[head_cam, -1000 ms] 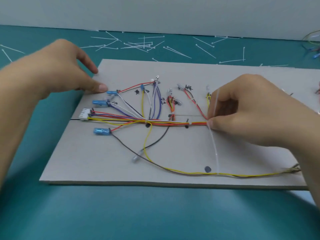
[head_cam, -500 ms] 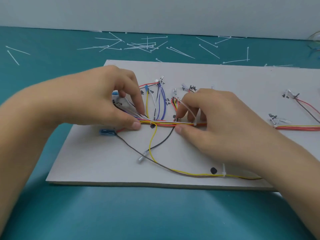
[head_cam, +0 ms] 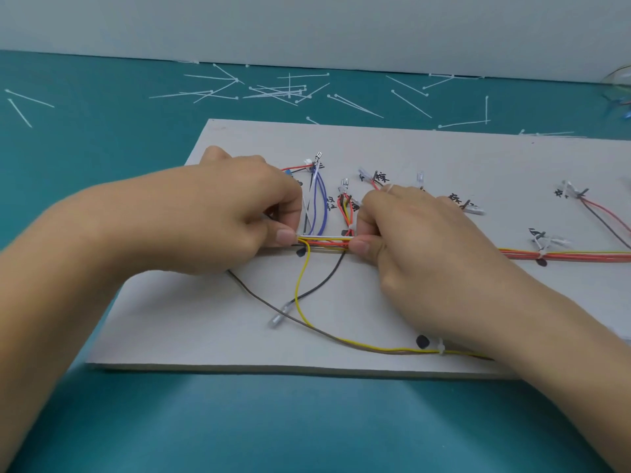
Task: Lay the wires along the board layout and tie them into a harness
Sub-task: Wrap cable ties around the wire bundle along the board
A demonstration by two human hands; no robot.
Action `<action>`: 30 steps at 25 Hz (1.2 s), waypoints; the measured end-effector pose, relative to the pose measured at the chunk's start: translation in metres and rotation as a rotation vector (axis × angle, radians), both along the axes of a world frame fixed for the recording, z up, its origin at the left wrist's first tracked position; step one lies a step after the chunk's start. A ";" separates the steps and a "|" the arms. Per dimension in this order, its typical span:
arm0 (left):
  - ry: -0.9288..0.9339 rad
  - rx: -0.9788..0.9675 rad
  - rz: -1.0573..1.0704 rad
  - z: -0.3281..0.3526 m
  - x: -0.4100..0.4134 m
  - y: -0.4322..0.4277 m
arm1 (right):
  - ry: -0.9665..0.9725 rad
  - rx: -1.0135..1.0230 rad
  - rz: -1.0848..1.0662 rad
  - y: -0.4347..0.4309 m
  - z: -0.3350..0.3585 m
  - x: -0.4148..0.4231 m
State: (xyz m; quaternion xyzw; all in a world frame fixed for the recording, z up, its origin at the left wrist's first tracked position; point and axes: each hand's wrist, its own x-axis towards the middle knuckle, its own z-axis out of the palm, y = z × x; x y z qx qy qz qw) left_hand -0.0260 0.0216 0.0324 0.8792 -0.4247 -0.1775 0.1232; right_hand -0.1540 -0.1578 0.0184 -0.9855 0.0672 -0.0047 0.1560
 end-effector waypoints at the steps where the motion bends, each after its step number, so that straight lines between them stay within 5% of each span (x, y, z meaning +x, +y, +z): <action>1: -0.008 0.002 0.003 -0.001 -0.001 -0.001 | 0.002 0.012 0.000 0.000 0.001 0.000; 16: -0.035 -0.104 -0.077 -0.005 0.002 -0.003 | -0.019 0.257 0.066 -0.018 -0.004 -0.001; 30: 0.305 -0.374 -0.110 -0.016 0.010 -0.001 | -0.082 0.153 0.055 -0.003 -0.010 0.002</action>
